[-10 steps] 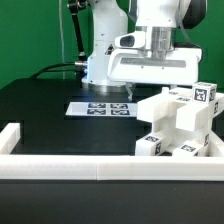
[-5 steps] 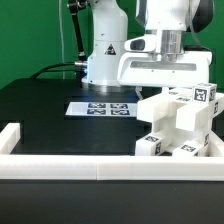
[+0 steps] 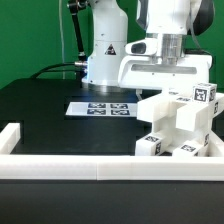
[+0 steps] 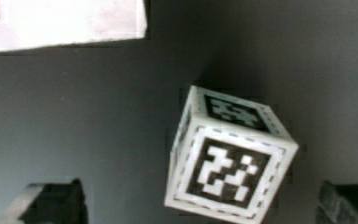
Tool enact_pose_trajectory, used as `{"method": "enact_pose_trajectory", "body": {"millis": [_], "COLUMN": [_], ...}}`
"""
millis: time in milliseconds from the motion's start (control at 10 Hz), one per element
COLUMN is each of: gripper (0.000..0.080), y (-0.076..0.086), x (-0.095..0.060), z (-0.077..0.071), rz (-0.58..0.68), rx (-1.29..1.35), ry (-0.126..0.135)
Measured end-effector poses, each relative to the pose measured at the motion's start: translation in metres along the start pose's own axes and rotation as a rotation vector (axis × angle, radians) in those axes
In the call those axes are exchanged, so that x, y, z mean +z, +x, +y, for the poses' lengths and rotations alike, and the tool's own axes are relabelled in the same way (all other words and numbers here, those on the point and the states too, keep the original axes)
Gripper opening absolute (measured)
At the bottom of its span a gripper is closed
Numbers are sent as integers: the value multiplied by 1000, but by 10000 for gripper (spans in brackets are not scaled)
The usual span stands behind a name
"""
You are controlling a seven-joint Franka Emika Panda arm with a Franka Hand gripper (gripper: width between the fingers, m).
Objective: Assemble chair
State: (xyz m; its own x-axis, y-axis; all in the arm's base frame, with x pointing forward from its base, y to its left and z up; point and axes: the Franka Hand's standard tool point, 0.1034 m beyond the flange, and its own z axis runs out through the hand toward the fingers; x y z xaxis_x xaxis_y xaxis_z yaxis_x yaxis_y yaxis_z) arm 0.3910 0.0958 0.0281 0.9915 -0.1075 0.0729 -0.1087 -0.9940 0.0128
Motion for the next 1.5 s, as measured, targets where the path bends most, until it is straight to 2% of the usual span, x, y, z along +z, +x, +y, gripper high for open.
{"method": "enact_pose_trajectory", "body": {"millis": [200,400,800,900,1000,1100,1500], "gripper": [649,649,646,482,482,292,287], "y": [-1,-6,-10,-10,-10,-10,-7], "x": [1,12,19,19,19,19,18], "z": [3,10,10,10,10,9,16], "rz": [0,6,0,0,0,1,2], "rx": [-3,-4,-11,-11,-12,-13,-18], "ry": [-3,-20,-30,-29,-29,-29,-31]}}
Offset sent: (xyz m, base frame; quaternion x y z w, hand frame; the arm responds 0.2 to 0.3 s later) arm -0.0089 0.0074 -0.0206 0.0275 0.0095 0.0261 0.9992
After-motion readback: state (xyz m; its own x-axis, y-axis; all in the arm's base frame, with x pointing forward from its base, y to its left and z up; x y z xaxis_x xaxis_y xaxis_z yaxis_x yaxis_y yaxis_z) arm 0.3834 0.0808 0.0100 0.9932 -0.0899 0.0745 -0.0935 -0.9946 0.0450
